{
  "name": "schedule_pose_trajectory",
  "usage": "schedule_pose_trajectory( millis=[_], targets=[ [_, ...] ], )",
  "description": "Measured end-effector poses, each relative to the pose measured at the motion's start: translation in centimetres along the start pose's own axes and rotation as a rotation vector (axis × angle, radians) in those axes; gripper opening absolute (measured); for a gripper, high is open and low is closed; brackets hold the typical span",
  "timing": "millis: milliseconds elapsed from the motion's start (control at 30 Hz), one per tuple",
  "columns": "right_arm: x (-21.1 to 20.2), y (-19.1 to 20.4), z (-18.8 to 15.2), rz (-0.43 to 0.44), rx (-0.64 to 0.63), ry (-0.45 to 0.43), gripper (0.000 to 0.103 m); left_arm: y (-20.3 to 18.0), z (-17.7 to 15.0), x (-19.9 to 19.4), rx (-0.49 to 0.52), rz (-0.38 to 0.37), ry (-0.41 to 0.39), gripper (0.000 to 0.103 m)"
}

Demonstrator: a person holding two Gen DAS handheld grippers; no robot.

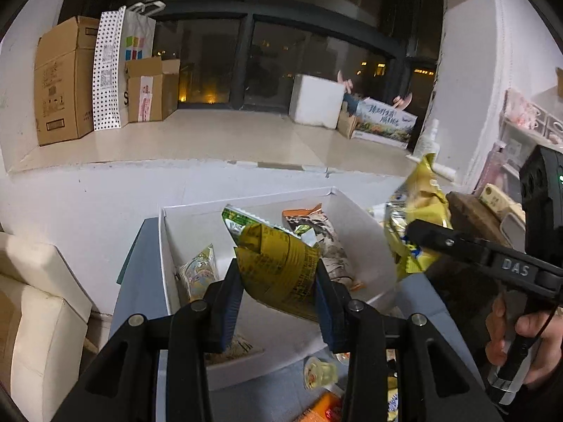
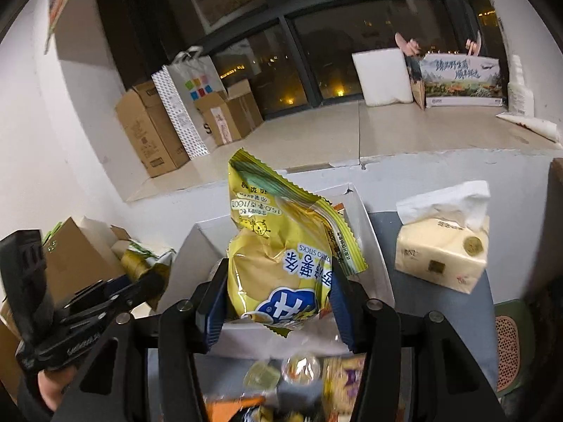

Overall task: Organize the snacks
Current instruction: 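Lower both packets into the white box and open both grippers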

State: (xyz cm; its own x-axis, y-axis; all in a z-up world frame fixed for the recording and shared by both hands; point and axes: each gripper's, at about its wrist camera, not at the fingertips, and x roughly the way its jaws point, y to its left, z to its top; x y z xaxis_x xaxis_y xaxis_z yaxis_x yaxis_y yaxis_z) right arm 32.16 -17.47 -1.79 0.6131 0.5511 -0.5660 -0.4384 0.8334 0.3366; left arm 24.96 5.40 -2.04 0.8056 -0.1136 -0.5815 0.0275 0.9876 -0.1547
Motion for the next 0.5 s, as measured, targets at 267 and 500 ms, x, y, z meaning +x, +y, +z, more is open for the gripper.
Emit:
schedule_pose_trajectory(
  millis=[267,500],
  targets=[
    [3.9,-0.8,1.7,-0.055,0.013,0.053,0.102,0.8,1.1,3.1,-0.018,0.086,0.055,0.103],
    [3.8,-1.6,1.3,-0.046,0.035,0.063,0.103,1.4,0.9,3.0,-0.05,0.065,0.071,0.103]
  ],
)
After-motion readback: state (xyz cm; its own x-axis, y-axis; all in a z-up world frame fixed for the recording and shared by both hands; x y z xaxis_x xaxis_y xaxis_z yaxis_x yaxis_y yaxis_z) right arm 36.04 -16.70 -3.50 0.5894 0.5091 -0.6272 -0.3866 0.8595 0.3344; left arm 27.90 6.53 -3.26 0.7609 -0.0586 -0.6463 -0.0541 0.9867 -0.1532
